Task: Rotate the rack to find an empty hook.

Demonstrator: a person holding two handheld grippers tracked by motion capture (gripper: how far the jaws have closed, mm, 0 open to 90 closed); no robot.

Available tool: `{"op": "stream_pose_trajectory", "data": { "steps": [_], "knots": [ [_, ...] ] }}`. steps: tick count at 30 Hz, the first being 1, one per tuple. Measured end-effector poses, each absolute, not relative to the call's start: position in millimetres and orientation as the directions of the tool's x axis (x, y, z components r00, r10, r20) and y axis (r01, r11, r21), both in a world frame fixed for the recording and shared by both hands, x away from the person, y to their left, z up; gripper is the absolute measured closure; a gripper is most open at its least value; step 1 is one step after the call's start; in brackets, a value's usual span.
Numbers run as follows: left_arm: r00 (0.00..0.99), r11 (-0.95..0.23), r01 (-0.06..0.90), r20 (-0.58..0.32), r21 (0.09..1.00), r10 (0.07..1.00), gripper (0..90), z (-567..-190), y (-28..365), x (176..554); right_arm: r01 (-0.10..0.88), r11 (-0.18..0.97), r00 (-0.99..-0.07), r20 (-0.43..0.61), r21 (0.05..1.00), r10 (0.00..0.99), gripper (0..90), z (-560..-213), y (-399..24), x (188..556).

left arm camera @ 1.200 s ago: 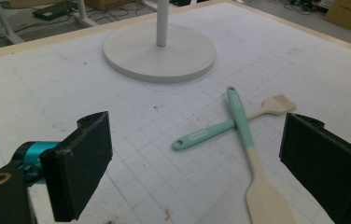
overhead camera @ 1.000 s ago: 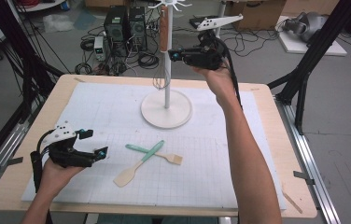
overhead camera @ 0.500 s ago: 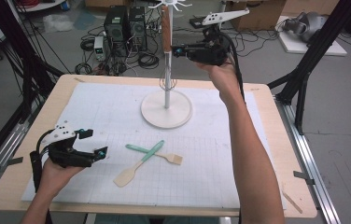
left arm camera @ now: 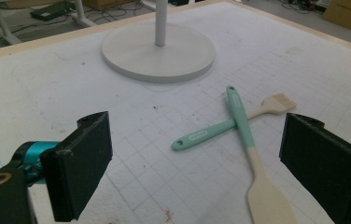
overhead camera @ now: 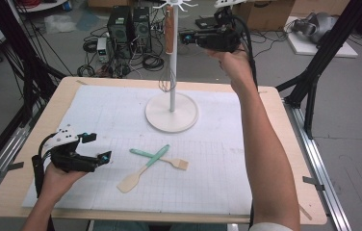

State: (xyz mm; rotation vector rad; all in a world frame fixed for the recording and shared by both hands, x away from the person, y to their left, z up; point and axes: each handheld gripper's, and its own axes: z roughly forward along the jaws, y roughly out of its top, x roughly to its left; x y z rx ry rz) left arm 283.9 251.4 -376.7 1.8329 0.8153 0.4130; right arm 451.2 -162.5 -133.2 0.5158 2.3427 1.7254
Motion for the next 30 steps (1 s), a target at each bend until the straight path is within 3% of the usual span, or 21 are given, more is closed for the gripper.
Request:
{"op": "stream_pose_trajectory", "data": {
  "steps": [30],
  "knots": [
    [0.708,-0.221,0.352,-0.104,0.91,0.699,9.9,-379.9,253.7,286.4,0.144,0.232,-0.88,0.018,0.962,0.474,89.3,-105.4,-138.0,466.0]
  ]
}}
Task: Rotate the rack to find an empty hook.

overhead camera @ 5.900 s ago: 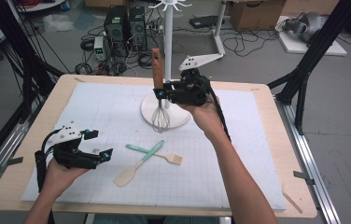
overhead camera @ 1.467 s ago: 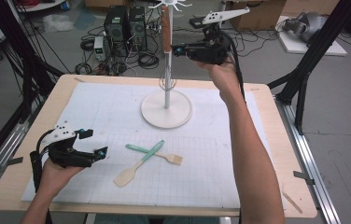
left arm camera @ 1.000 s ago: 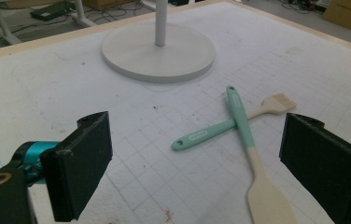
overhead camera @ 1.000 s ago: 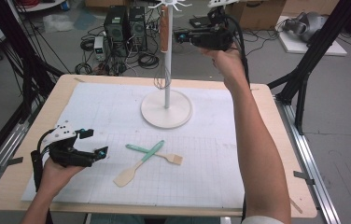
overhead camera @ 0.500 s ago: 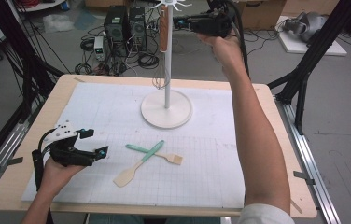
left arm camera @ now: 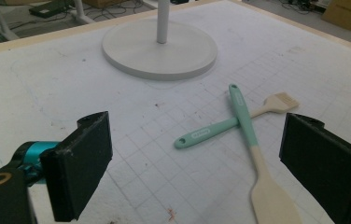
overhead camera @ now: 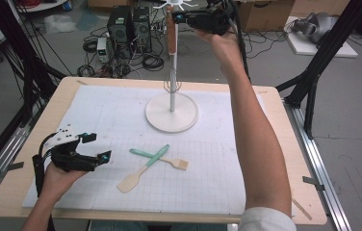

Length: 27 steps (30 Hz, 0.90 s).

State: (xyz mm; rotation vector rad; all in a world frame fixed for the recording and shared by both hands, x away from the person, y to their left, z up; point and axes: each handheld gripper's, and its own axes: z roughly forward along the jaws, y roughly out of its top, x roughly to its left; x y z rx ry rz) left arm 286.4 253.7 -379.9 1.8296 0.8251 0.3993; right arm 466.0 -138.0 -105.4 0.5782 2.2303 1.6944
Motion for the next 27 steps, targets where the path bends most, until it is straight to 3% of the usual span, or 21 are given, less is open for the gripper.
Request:
{"op": "stream_pose_trajectory", "data": {
  "steps": [27],
  "knots": [
    [0.71,-0.217,0.348,-0.105,0.912,0.696,10.0,-378.5,254.8,285.9,0.125,0.256,-0.853,-0.028,0.959,0.522,89.3,-101.9,-113.6,460.8]
  ]
}}
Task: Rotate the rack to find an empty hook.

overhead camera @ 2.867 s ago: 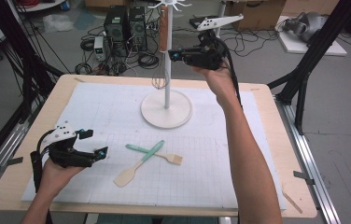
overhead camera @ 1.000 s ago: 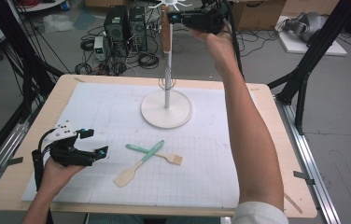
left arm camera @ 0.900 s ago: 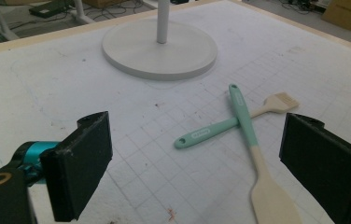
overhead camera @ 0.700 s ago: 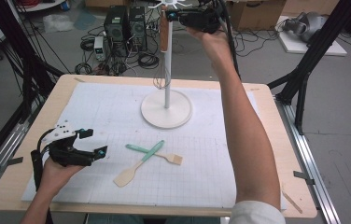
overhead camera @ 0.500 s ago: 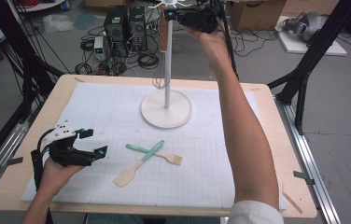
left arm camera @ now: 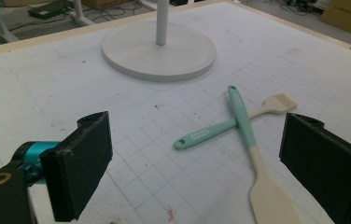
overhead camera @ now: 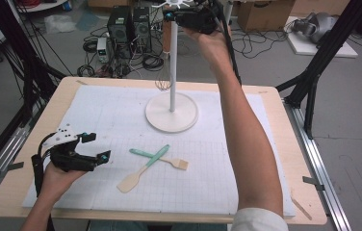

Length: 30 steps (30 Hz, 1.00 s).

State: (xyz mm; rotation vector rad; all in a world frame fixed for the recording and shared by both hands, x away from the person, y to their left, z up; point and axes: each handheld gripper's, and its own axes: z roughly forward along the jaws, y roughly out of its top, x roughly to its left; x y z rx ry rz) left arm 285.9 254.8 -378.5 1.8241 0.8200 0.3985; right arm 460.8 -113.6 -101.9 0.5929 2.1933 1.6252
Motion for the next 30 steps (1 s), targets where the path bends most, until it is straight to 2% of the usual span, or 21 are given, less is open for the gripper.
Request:
{"op": "stream_pose_trajectory", "data": {
  "steps": [15,30],
  "knots": [
    [0.702,-0.214,0.352,-0.106,0.911,0.704,9.9,-379.9,255.5,286.4,0.109,0.255,-0.895,-0.016,0.961,0.445,89.3,-106.3,-149.1,461.3],
    [0.702,-0.222,0.355,-0.102,0.908,0.704,10.0,-380.6,254.0,286.9,0.115,0.228,-0.889,-0.002,0.967,0.457,89.2,-102.6,-172.8,472.3]
  ]
}}
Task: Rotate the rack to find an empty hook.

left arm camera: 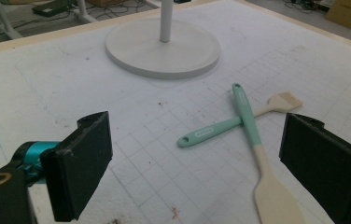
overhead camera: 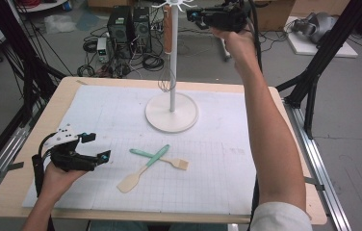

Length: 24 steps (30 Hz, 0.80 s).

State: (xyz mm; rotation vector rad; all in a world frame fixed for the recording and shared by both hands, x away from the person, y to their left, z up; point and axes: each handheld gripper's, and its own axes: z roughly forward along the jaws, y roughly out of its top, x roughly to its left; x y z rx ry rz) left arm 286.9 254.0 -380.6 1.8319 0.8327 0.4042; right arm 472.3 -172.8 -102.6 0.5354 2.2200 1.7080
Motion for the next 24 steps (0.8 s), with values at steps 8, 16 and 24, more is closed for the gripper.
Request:
{"op": "stream_pose_trajectory", "data": {
  "steps": [8,16,24],
  "knots": [
    [0.707,-0.229,0.355,-0.1,0.907,0.7,10.0,-380.8,251.8,286.5,0.124,0.226,-0.883,0.004,0.966,0.47,89.3,-104.2,-171.2,476.9],
    [0.709,-0.227,0.355,-0.102,0.907,0.698,9.9,-381.0,252.0,286.5,0.127,0.237,-0.883,0.001,0.963,0.469,89.3,-105.0,-166.9,477.9],
    [0.705,-0.223,0.355,-0.103,0.908,0.702,9.9,-380.9,253.9,286.8,0.131,0.238,-0.874,-0.001,0.962,0.485,89.3,-104.5,-167.3,479.5]
  ]
}}
